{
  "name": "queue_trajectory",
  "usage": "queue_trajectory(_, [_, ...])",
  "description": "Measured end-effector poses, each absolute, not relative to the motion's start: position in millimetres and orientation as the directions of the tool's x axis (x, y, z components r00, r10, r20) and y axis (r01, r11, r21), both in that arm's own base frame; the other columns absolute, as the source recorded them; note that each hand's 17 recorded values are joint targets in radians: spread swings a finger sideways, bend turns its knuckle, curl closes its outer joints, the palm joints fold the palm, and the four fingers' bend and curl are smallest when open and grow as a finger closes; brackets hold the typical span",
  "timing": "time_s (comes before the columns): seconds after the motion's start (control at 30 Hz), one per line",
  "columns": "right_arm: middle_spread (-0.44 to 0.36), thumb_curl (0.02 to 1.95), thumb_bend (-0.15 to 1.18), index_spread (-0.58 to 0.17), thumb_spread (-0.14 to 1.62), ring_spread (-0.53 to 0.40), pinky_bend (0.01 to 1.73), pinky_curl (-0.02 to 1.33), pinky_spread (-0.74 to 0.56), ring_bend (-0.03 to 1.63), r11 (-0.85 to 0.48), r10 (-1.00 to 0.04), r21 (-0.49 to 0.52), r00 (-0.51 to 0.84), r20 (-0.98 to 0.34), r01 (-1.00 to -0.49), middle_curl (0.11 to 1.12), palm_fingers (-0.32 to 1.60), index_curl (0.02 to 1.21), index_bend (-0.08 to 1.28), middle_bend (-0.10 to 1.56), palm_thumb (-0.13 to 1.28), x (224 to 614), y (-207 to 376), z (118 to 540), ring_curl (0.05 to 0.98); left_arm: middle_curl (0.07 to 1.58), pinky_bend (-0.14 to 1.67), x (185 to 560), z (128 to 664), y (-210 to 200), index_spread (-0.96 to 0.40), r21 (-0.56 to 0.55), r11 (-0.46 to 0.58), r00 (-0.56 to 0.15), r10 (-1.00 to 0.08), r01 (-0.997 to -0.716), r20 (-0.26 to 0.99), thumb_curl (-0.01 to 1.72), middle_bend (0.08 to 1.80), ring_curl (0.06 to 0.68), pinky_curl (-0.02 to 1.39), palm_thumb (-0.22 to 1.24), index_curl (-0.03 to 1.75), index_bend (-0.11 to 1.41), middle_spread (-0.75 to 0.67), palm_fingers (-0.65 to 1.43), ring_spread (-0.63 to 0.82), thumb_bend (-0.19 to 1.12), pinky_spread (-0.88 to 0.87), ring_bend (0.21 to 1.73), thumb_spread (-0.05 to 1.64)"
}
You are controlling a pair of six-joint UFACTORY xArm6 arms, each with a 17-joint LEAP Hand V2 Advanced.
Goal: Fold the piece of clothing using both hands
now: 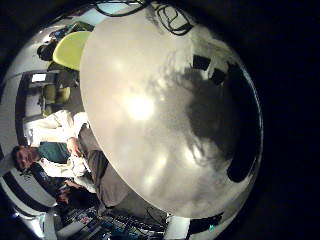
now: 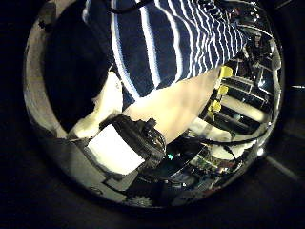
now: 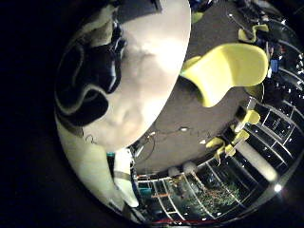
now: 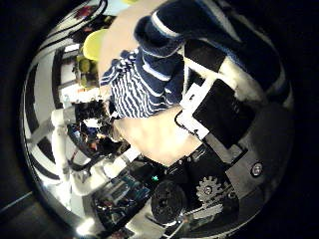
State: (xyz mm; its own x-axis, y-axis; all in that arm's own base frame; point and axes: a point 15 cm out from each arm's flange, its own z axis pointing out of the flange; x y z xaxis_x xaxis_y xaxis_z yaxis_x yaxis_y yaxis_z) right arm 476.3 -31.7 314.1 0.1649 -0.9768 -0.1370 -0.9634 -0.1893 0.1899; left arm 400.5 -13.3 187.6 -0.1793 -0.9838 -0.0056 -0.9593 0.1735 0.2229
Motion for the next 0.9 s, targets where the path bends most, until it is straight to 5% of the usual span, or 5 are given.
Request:
queue_trajectory(0.33, [-0.111,0.79,0.0,-0.261,1.09,-0.2,1.2,0.94,-0.19,1.39,-0.454,-0.889,0.128,0.44,-0.125,-0.882,0.71,1.14,0.76,1.09,1.34,1.04,453.7,159.4,355.0,0.65,0.44,0.56,367.7,245.7,27.6,-0.12,0.232,0.131,-0.132,-0.991,-0.964,0.011,0.39,0.19,0.282,0.53,0.58,0.49,0.21,-0.02,0.4,-0.13,-0.01,-0.22,0.79,1.21])
queue_trajectory(0.67, [-0.12,0.76,-0.05,-0.269,1.08,-0.199,1.17,0.94,-0.21,1.4,-0.576,-0.817,0.159,0.569,-0.095,-0.802,0.68,1.11,0.75,1.02,1.32,0.83,446.4,318.7,244.4,0.645,0.44,0.57,318.3,247.0,89.4,-0.15,0.23,0.014,-0.011,-1.0,-0.973,0.015,0.42,0.19,0.283,0.54,0.65,0.52,0.2,-0.05,0.41,-0.15,-0.01,-0.27,0.78,1.24])
queue_trajectory(0.83, [-0.149,0.68,-0.04,-0.317,1.12,-0.222,1.22,0.85,-0.34,1.38,-0.583,-0.812,0.187,0.576,-0.095,-0.791,0.64,0.74,0.65,0.52,1.16,0.64,445.0,318.4,228.7,0.611,0.44,0.58,302.3,251.2,95.2,-0.15,0.218,-0.004,0.006,-1.0,-0.976,0.007,0.43,0.19,0.282,0.54,0.66,0.54,0.2,-0.05,0.42,-0.16,-0.01,-0.29,0.77,1.25])
queue_trajectory(0.87, [-0.101,0.65,-0.06,-0.355,1.13,-0.137,1.09,0.94,-0.18,1.16,-0.58,-0.814,0.184,0.573,-0.096,-0.793,0.6,-0.19,0.66,0.49,0.93,0.56,446.6,315.4,231.4,0.628,0.44,0.58,298.4,251.1,97.7,-0.15,0.218,-0.012,0.013,-1.0,-0.976,0.005,0.43,0.19,0.282,0.54,0.66,0.54,0.2,-0.05,0.42,-0.16,-0.01,-0.29,0.77,1.25])
queue_trajectory(0.9, [-0.082,0.63,-0.05,-0.379,1.14,-0.095,1.03,0.88,-0.1,1.06,-0.578,-0.816,0.177,0.57,-0.097,-0.797,0.55,-0.2,0.62,0.44,0.86,0.54,450.2,310.3,235.4,0.584,0.44,0.58,295.5,252.0,98.5,-0.16,0.214,-0.017,0.019,-1.0,-0.977,0.004,0.44,0.19,0.282,0.55,0.66,0.54,0.2,-0.05,0.42,-0.16,-0.01,-0.29,0.77,1.25])
